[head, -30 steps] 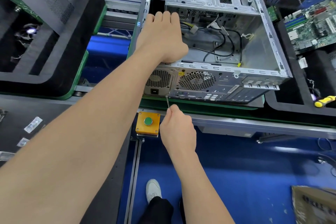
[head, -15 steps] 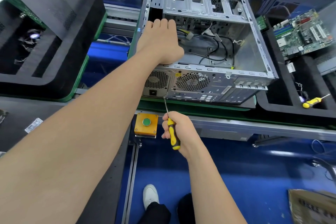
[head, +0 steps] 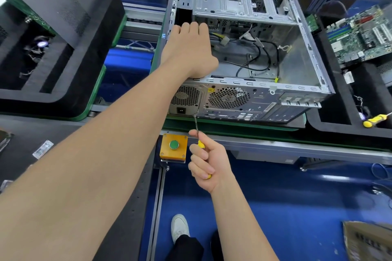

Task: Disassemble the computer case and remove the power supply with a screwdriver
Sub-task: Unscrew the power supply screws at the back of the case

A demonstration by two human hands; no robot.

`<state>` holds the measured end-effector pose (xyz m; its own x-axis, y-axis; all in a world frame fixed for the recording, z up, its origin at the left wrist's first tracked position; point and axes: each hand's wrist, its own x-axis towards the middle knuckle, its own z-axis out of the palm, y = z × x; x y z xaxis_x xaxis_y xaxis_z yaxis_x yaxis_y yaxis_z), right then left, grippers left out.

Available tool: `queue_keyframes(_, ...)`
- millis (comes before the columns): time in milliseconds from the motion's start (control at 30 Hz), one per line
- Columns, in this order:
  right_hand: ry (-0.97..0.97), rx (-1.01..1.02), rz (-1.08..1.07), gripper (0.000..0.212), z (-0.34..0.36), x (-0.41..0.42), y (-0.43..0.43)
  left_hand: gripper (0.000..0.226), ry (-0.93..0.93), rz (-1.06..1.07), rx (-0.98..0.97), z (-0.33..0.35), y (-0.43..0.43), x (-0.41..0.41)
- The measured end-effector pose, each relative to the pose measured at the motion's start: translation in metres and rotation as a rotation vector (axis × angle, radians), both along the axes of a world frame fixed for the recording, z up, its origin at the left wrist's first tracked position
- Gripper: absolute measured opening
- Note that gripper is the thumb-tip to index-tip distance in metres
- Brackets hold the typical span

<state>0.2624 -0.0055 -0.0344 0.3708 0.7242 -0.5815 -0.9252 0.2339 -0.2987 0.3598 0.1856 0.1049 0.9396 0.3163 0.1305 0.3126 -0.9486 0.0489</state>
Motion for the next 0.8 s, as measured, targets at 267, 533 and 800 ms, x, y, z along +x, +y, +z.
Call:
queue_keyframes(267, -1.268, -1.04, 0.205, 0.022, -0.003, -0.022, 0.021, 0.052, 0.01, 0.007, 0.015, -0.001, 0.0, 0.001)
queue_keyframes(533, -1.381, -1.177, 0.042, 0.018, -0.013, -0.031, 0.031, 0.057, 0.005, 0.009, 0.011, 0.0, 0.001, 0.003)
queue_keyframes(800, -0.36, -0.43, 0.025, 0.026, -0.001, -0.008, 0.014, 0.06, 0.001, 0.019, 0.002, 0.001, 0.0, 0.002)
